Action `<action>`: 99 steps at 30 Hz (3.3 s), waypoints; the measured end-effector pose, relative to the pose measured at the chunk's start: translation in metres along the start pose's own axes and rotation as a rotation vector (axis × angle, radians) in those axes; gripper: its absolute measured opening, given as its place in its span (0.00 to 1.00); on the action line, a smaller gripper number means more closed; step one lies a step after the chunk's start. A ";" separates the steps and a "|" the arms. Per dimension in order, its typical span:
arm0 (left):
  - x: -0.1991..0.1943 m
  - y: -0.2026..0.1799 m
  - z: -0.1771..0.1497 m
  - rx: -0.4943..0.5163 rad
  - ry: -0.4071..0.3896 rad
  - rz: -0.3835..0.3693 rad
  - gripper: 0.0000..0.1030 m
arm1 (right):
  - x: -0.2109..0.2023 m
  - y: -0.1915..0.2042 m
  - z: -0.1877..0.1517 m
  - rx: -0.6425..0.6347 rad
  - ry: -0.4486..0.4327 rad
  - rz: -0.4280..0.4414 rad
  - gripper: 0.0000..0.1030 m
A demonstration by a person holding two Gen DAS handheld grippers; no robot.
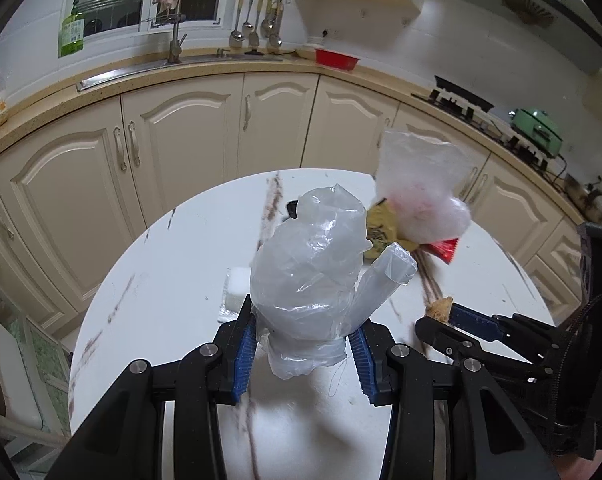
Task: Collect trash
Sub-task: 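Grasp the brown nut with the right tool while the left tool grasps the clear plastic bag, then carry the brown nut and clear plastic bag toward the blue bin, then open both tools over the blue bin to drop the nut and bag, then return both tools above the table toward the remaining trash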
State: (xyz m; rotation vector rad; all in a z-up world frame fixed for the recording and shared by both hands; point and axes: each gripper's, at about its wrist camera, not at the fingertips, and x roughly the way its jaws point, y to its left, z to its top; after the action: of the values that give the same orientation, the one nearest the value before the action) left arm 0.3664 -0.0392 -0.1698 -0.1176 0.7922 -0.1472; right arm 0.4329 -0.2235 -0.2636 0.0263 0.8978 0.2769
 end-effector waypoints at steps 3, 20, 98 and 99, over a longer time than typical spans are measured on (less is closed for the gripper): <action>-0.017 -0.012 -0.012 0.016 -0.006 -0.018 0.38 | -0.017 -0.004 -0.003 0.013 -0.018 0.007 0.34; -0.105 -0.113 -0.074 0.191 -0.037 -0.125 0.38 | -0.157 -0.070 -0.060 0.143 -0.186 -0.032 0.34; -0.090 -0.293 -0.052 0.412 -0.024 -0.290 0.89 | -0.276 -0.271 -0.174 0.658 -0.297 -0.252 1.00; -0.101 -0.279 -0.053 0.394 -0.054 -0.273 0.90 | -0.280 -0.259 -0.165 0.635 -0.312 -0.241 1.00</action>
State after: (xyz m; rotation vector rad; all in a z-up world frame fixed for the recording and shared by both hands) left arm 0.2344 -0.2980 -0.0915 0.1443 0.6773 -0.5527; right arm 0.1991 -0.5586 -0.1877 0.5318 0.6393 -0.2415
